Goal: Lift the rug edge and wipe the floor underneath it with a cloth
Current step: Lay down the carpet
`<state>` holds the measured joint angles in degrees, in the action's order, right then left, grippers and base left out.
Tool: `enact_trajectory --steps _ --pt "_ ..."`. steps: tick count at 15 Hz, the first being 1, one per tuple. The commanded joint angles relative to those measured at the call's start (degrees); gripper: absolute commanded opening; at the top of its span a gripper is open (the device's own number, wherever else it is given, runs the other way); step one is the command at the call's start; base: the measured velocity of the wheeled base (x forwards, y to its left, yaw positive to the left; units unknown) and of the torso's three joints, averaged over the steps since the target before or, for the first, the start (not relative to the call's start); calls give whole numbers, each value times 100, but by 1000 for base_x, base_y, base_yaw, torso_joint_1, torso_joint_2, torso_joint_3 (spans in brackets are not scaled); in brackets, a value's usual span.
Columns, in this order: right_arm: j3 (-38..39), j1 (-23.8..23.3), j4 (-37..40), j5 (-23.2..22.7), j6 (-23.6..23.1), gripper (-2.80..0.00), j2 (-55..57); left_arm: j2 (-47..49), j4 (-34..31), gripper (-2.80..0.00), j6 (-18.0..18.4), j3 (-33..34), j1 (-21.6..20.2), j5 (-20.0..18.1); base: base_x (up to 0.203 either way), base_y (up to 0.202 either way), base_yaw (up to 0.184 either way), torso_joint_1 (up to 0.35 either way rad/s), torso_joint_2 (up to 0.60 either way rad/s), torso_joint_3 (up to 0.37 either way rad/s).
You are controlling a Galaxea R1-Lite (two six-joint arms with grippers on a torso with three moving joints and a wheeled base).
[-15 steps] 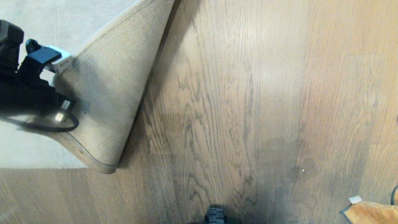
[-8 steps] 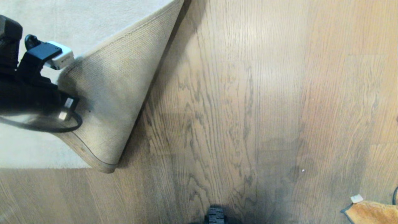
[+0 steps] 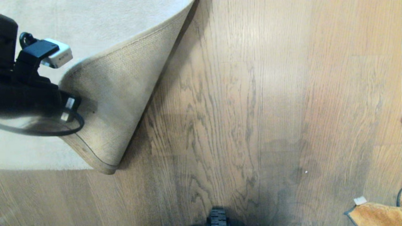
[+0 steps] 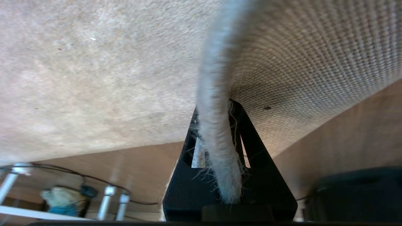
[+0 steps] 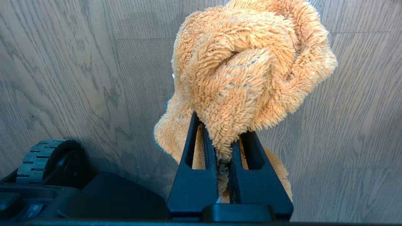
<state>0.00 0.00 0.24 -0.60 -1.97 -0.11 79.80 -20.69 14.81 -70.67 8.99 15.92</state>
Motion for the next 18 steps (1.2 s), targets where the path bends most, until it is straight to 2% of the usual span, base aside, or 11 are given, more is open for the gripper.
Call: enact_trajectory --steps 1,9,12,18 --pt "0 8 2 -2 -5 -280 11 -34 -14 0 -201 0 164 16 0 0 0 0 0 0" --pt "0 6 2 -2 -5 -280 11 -353 -21 0 -288 53 190 -127 0 0 0 0 0 0" --pt "0 0 2 -2 -5 -280 11 -580 -14 0 -444 -12 247 -254 0 0 0 0 0 0" --pt "0 8 2 -2 -5 -280 11 -998 -39 0 -981 -391 652 -247 0 0 0 0 0 0"
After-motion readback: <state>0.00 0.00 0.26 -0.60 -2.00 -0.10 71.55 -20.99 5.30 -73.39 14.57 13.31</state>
